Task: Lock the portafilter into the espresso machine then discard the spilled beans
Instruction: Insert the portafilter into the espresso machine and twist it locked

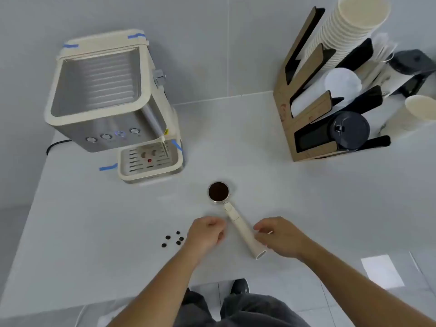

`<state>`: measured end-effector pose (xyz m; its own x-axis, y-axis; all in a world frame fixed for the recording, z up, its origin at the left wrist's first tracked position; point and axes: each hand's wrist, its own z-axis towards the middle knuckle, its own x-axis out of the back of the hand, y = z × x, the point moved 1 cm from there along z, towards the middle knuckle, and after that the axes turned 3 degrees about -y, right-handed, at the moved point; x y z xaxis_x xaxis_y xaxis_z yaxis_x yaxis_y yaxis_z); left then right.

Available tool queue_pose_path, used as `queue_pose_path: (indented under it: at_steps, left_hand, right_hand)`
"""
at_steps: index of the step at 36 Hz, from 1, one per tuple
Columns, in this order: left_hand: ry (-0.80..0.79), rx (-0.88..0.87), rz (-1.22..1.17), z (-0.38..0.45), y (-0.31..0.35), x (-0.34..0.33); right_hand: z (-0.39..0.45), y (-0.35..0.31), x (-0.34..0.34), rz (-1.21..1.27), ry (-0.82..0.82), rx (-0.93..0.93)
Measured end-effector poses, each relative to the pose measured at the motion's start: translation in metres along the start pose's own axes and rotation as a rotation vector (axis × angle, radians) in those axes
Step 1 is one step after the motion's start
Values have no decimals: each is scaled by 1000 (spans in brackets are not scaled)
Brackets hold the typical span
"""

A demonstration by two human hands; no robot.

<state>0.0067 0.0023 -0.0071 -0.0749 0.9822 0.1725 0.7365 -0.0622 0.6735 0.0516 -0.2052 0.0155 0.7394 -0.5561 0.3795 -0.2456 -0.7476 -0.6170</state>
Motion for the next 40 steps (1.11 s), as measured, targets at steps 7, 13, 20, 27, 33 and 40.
queue_pose_path:
  at_steps: [7, 13, 20, 27, 33, 40]
  left_hand:
    - [64, -10, -159, 6, 15, -21]
    - [114, 29, -148, 16, 16, -30]
    - [137, 49, -139, 14, 19, -34]
    - [154, 59, -142, 9, 21, -37]
    - [135, 57, -170, 6, 25, -38]
    - [127, 13, -239, 4, 27, -33]
  right_hand:
    - [2, -1, -10, -42, 98, 1]
    - [4, -3, -14, -52, 125, 12]
    - [5, -3, -18, -106, 110, 47]
    - [5, -4, -22, -153, 119, 61]
    - [0, -6, -22, -209, 130, 90]
    - [-8, -15, -20, -152, 185, 108]
